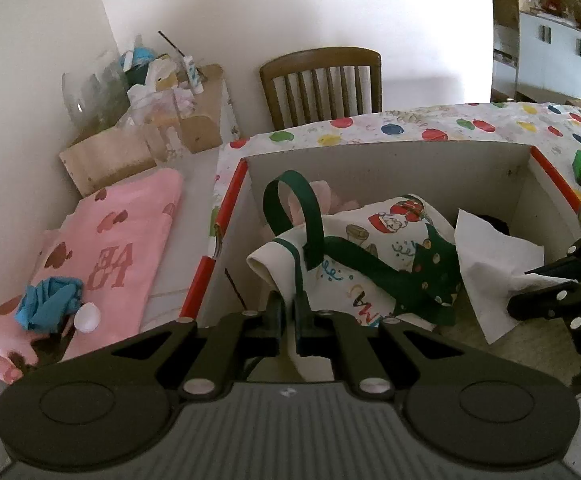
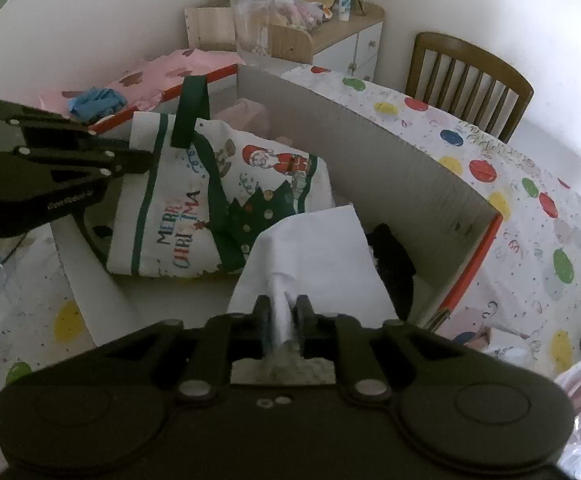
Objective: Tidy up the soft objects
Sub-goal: 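Lower and open both grippers to drop the tote bag and tissue in the box, then move the left gripper to the clear plastic bag while the right approaches the bubble wrap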
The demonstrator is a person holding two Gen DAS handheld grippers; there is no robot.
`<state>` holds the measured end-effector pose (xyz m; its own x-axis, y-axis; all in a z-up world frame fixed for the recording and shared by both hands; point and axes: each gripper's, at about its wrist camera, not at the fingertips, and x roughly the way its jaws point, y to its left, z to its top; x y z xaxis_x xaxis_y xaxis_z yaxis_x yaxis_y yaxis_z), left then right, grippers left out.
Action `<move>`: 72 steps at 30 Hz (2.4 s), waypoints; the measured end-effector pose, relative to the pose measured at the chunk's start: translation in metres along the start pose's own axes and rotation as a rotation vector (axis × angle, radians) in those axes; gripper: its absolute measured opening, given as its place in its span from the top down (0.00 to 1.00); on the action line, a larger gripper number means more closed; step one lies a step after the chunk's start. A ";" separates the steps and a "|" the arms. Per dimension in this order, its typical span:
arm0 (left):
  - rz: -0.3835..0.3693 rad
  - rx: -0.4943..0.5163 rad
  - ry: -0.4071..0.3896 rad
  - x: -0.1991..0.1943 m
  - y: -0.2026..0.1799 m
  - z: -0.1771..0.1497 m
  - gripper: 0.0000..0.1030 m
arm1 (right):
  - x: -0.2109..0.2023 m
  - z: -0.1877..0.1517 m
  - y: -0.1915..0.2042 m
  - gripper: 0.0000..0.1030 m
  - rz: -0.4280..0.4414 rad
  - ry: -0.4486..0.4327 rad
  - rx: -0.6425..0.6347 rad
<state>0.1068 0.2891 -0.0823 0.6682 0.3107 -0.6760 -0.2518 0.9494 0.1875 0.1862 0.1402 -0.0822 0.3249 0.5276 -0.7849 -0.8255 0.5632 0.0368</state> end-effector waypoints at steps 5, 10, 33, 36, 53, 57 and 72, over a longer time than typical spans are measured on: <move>0.000 -0.030 0.009 -0.006 0.003 0.001 0.90 | -0.005 0.000 0.000 0.77 0.003 -0.006 0.003; 0.000 -0.053 0.013 -0.012 0.001 0.001 0.89 | -0.016 -0.002 0.001 0.67 -0.011 -0.037 0.002; -0.056 -0.117 -0.078 -0.088 -0.035 0.002 0.18 | -0.113 -0.032 -0.016 0.17 0.037 -0.229 0.034; -0.089 -0.118 -0.094 -0.099 -0.051 0.007 0.17 | -0.129 -0.042 -0.024 0.12 0.040 -0.254 0.042; -0.355 -0.124 -0.165 -0.132 -0.167 0.027 0.04 | -0.208 -0.125 -0.111 0.00 -0.038 -0.336 0.179; -0.372 -0.107 -0.166 -0.128 -0.197 0.032 0.01 | -0.220 -0.150 -0.140 0.00 -0.082 -0.330 0.218; -0.421 -0.016 -0.090 -0.081 -0.304 0.053 0.00 | -0.221 -0.227 -0.247 0.01 -0.247 -0.241 0.341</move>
<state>0.1666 -0.0223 -0.0472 0.7729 -0.1000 -0.6266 0.0454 0.9937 -0.1025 0.2136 -0.2600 -0.0582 0.6228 0.4618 -0.6315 -0.5252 0.8451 0.1001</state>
